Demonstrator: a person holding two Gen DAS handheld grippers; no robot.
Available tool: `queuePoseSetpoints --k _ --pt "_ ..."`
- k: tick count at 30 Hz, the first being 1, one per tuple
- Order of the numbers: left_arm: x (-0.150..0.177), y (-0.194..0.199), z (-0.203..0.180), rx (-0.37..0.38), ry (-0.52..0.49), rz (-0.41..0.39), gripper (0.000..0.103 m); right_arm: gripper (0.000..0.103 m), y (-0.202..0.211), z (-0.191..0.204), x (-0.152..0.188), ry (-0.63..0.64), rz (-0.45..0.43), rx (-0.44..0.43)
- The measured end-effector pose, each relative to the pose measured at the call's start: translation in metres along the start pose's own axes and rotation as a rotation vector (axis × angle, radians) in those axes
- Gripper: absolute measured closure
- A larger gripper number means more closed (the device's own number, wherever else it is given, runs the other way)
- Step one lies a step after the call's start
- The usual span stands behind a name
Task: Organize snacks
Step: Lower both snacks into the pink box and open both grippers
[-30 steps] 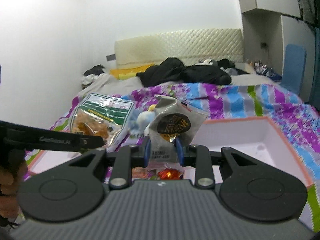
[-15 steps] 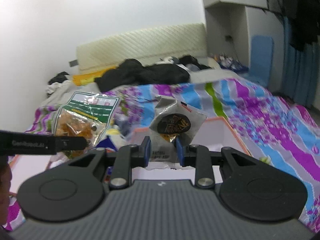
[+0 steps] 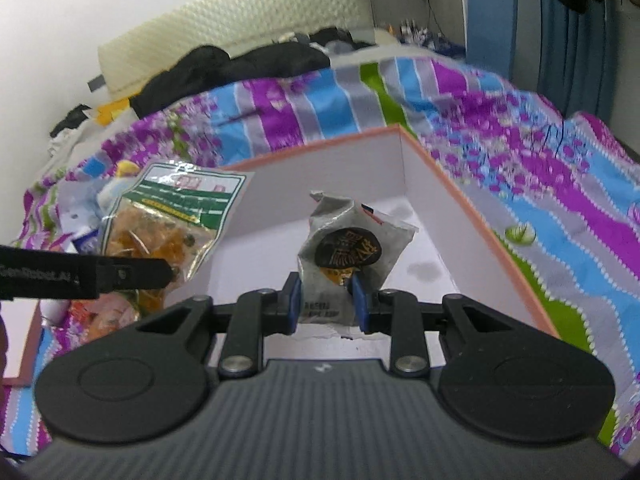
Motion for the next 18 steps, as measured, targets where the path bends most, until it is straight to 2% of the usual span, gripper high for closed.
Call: queuePoseSetpoints --k 5,6,8,9,10,11,18 --pt "0.001 -0.009 0.006 0.005 0.005 0.018 0.055 0.071 -0.011 -0.004 0.004 -0.037 0.033 0.0" --pt "0.0 -0.01 0.007 0.003 0.009 0.021 0.053 0.072 -0.01 -0.004 0.003 -0.044 0.03 0.005" --pt "-0.001 -0.005 0.008 0.011 0.015 0.012 0.042 0.069 -0.007 -0.003 0.002 -0.051 0.027 0.008" --pt "-0.002 0.0 0.009 0.009 0.017 -0.001 0.037 0.065 -0.005 -0.003 0.001 -0.057 0.027 0.004" --pt "-0.003 0.005 0.009 0.005 0.016 -0.015 0.036 0.056 -0.002 -0.002 0.0 -0.064 0.024 0.0" --pt "-0.003 0.013 0.008 0.001 0.014 -0.028 0.036 0.051 0.002 -0.001 -0.001 -0.064 0.015 -0.001" --pt "-0.003 0.072 0.006 -0.006 0.015 -0.115 0.036 0.051 0.043 0.019 -0.01 -0.031 -0.067 -0.017"
Point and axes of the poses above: each gripper's, at about its wrist camera, not at the fingertips, and y roughly against the way its jaws point, z to its left, x to its underside, the point moved 3 cm from there along -y, roughly the way its jaws point, and after that the axes turned 3 degrees about z, right-handed, at the moved point
